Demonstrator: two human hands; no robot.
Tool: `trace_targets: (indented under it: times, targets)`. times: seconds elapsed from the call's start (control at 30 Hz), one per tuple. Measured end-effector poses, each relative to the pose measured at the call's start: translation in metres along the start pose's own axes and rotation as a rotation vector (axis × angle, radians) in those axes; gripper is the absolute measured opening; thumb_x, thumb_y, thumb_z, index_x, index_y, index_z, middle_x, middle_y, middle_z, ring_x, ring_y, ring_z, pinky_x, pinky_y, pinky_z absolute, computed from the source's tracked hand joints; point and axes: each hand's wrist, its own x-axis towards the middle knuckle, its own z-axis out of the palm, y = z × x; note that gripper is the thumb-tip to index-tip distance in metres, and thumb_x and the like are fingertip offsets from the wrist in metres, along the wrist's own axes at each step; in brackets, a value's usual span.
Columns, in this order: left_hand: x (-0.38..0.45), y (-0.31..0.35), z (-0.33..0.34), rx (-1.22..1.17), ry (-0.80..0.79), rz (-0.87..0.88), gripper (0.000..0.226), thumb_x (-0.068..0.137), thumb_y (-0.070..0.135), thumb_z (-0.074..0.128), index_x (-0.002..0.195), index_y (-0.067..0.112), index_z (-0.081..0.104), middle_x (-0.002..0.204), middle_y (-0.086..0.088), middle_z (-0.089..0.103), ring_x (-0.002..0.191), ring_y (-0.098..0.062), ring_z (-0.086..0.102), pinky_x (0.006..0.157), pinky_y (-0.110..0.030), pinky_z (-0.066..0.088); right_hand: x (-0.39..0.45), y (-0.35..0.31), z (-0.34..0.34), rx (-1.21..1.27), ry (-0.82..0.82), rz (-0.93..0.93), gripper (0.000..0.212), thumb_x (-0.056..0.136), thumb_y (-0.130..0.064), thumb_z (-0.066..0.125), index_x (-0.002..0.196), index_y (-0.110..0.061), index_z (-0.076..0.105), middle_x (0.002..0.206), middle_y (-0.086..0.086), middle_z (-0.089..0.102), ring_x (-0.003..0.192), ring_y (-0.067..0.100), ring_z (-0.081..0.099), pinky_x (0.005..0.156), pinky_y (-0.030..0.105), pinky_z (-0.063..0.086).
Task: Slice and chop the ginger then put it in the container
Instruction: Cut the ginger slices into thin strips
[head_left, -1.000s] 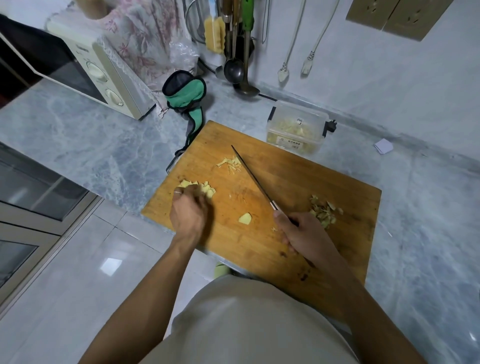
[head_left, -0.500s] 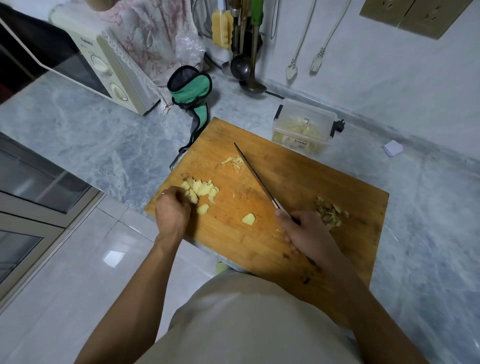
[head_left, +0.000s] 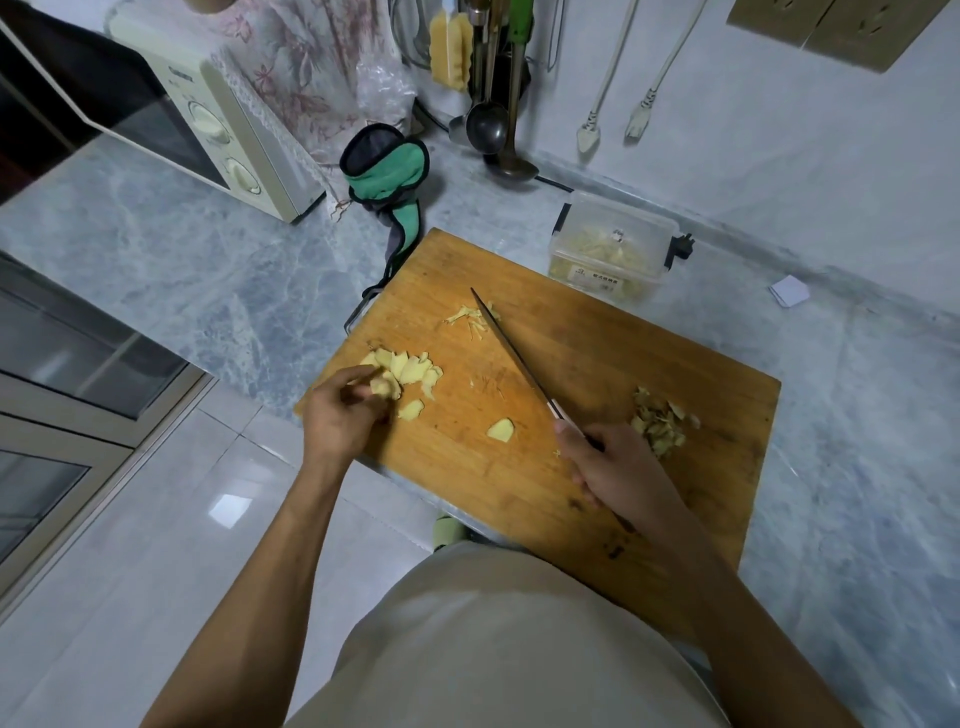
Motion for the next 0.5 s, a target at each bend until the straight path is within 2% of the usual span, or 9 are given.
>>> trace_targets:
  times: [0.1,0.2,0.3,0.4,0.5]
  targets:
    - [-0.022,0.003,0.017,-0.104,-0.110,-0.031,0.030,0.084,-0.006,0.070,0.098,0.019,0.074,0.082,0.002,0.067,0.078,-0.012,0.063,0.080,-0.023,0.057,-0.003,0.004,-0.003,0.001,0.006,-0.004,0.058,0.101,-0.051,0.049,0.070,-0.003,0.062,0.055,0.003,0.057,0.047,0.014,0.053,0.051,0.025,0.045]
    - [-0.040,0.005,0.040,-0.062,-0.229,-0.002,0.025,0.085,0.001,0.072,0.100,0.021,0.076,0.078,0.006,0.068,0.074,-0.004,0.060,0.075,-0.008,0.047,-0.008,0.009,-0.008,0.007,0.016,0.007,0.062,0.101,-0.052,0.049,0.068,-0.001,0.059,0.055,0.005,0.057,0.048,0.016,0.053,0.051,0.025,0.045]
    - [-0.046,0.009,0.065,0.041,-0.340,0.053,0.025,0.089,0.004,0.070,0.102,0.024,0.076,0.087,0.004,0.070,0.074,0.005,0.058,0.072,0.001,0.039,-0.013,0.017,-0.017,-0.030,0.009,0.021,0.055,0.101,-0.051,0.049,0.067,-0.008,0.058,0.056,0.003,0.055,0.049,0.013,0.052,0.054,0.026,0.045]
    - [-0.046,0.016,0.085,0.162,-0.388,0.116,0.024,0.090,0.002,0.067,0.108,0.015,0.076,0.107,0.005,0.071,0.095,0.000,0.062,0.083,0.002,0.038,-0.016,0.028,-0.028,-0.063,-0.002,0.000,0.052,0.101,-0.052,0.048,0.068,-0.012,0.057,0.054,0.000,0.053,0.046,0.010,0.050,0.055,0.029,0.045]
    - [-0.047,0.019,0.095,0.228,-0.372,0.142,0.025,0.090,0.002,0.067,0.108,0.017,0.076,0.111,0.007,0.071,0.104,-0.007,0.063,0.092,-0.005,0.039,-0.018,0.039,-0.034,-0.048,-0.011,-0.010,0.053,0.101,-0.054,0.048,0.067,-0.013,0.056,0.055,0.002,0.054,0.046,0.013,0.051,0.055,0.032,0.045]
